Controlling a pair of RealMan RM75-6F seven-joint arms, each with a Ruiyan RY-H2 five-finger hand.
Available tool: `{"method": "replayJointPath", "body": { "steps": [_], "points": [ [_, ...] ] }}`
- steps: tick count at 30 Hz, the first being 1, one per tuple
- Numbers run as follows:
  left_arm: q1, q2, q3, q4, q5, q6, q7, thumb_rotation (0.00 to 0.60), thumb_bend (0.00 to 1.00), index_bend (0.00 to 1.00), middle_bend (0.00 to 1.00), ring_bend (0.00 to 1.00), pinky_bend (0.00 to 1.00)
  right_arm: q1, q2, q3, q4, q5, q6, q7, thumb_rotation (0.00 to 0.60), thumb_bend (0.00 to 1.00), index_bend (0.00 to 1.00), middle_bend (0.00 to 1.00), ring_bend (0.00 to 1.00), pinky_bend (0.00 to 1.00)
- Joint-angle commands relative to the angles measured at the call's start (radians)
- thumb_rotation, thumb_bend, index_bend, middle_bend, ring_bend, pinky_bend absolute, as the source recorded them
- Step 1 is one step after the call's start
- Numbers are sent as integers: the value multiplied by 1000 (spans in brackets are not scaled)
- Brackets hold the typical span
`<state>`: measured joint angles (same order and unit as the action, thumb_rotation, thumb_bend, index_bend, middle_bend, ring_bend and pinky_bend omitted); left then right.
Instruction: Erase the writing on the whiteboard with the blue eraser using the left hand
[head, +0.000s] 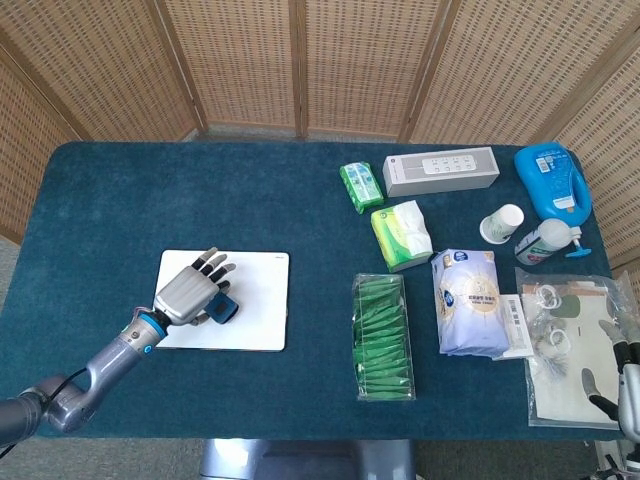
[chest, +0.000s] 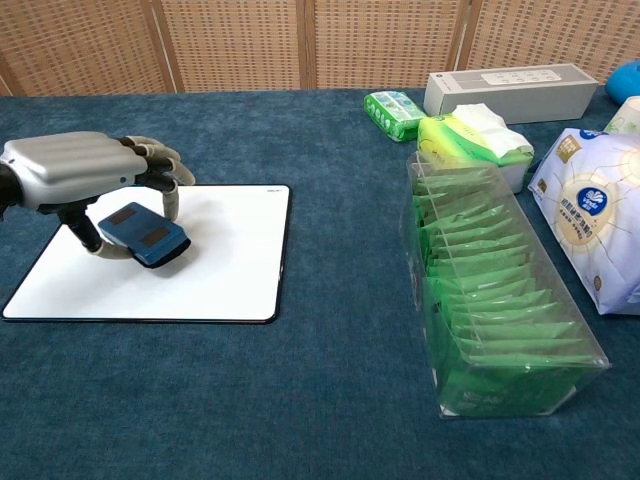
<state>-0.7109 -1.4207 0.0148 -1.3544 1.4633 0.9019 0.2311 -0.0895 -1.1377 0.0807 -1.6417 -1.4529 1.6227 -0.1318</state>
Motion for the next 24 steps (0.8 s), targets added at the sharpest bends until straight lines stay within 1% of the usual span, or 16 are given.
{"method": "replayJointPath", "body": {
  "steps": [1,7,13,19,20,24],
  "points": [
    [8,4,11,8,-9,-11,0,600,307,695,158,0,0,2,-2,0,0,1,-3,-2,600,351,170,106,0,56],
    [21,7,26,0,-1,-9,-3,598,307,696,158,0,0,9,-9,0,5,1,-13,-2,600,351,170,106,0,57],
    [20,17,41,-50,54,14,-26,600,307,701,167,0,0,9,-11,1,9,4,-13,2,600,351,170,106,0,56],
    [4,22,53,-113,71,-16,-3,600,306,700,165,0,0,1,-10,1,16,5,-2,13,600,350,170,106,0,56],
    [2,22,52,-121,74,-16,-2,600,307,700,165,0,0,0,-9,1,16,5,0,15,600,351,170,106,0,56],
    [7,22,31,-155,100,40,-27,600,307,698,163,0,0,-3,-4,1,17,0,7,22,600,351,170,107,0,57]
  ]
}}
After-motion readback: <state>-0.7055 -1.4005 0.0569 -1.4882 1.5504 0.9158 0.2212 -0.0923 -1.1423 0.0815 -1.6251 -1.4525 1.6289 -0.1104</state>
